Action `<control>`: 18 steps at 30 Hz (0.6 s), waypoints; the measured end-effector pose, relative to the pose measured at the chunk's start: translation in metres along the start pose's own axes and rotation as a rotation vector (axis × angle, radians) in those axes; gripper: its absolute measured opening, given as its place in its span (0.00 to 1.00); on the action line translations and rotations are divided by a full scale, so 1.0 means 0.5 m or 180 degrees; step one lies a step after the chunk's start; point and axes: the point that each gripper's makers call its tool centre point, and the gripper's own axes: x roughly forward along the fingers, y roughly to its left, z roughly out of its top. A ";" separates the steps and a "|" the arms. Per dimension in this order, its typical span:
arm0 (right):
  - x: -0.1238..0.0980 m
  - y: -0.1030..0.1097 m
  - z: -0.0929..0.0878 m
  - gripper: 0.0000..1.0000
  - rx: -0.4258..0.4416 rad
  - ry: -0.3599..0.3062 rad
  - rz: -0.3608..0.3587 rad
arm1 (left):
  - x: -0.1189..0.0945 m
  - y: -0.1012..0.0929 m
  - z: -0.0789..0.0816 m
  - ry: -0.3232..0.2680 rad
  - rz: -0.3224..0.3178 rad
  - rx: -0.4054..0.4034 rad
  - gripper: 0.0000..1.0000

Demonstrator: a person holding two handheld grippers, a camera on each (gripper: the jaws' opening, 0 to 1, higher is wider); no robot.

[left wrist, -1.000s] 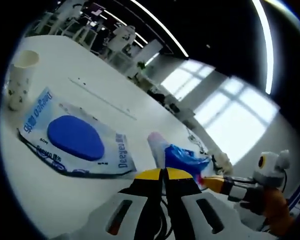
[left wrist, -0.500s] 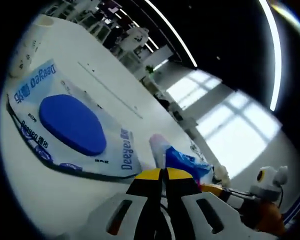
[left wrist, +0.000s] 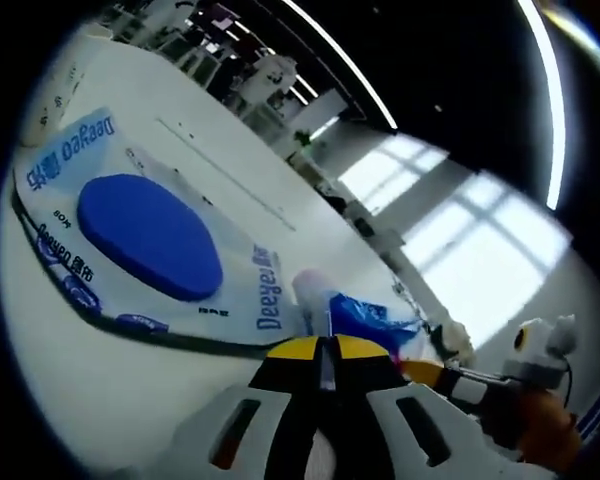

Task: Arrange the tabletop items into an orderly group along one side of the table until the central work area is clear of visible clutter.

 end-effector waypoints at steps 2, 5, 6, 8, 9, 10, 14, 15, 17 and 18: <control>0.004 -0.004 -0.003 0.00 0.0020 0.0011 -0.0021 | -0.001 -0.006 0.001 -0.0028 -0.0032 0.0066 0.05; 0.005 -0.017 -0.006 0.00 0.0046 0.0008 -0.0081 | -0.003 -0.014 0.002 -0.0020 -0.0097 0.0163 0.05; 0.006 -0.020 -0.006 0.00 0.0056 0.0007 -0.0087 | -0.003 -0.015 0.002 -0.0017 -0.0105 0.0183 0.06; 0.009 -0.026 -0.008 0.00 0.0075 0.0005 -0.0107 | -0.005 -0.021 0.001 -0.0010 -0.0147 0.0255 0.06; 0.011 -0.030 -0.009 0.00 0.0097 0.0009 -0.0126 | -0.007 -0.026 0.002 -0.0021 -0.0172 0.0307 0.07; 0.013 -0.032 -0.010 0.00 0.0095 0.0016 -0.0125 | -0.008 -0.029 0.002 -0.0023 -0.0202 0.0345 0.08; 0.012 -0.026 -0.013 0.00 0.0153 0.0013 -0.0123 | -0.016 -0.039 -0.003 0.0031 -0.0263 0.0579 0.12; 0.012 -0.024 -0.014 0.00 0.0156 0.0021 -0.0126 | -0.018 -0.037 -0.005 0.0051 -0.0255 0.0649 0.13; 0.014 -0.022 -0.016 0.00 0.0185 0.0027 -0.0137 | -0.023 -0.031 -0.010 0.0110 -0.0210 0.0792 0.15; 0.015 -0.022 -0.017 0.00 0.0201 0.0035 -0.0135 | -0.025 -0.030 -0.012 0.0138 -0.0206 0.0869 0.16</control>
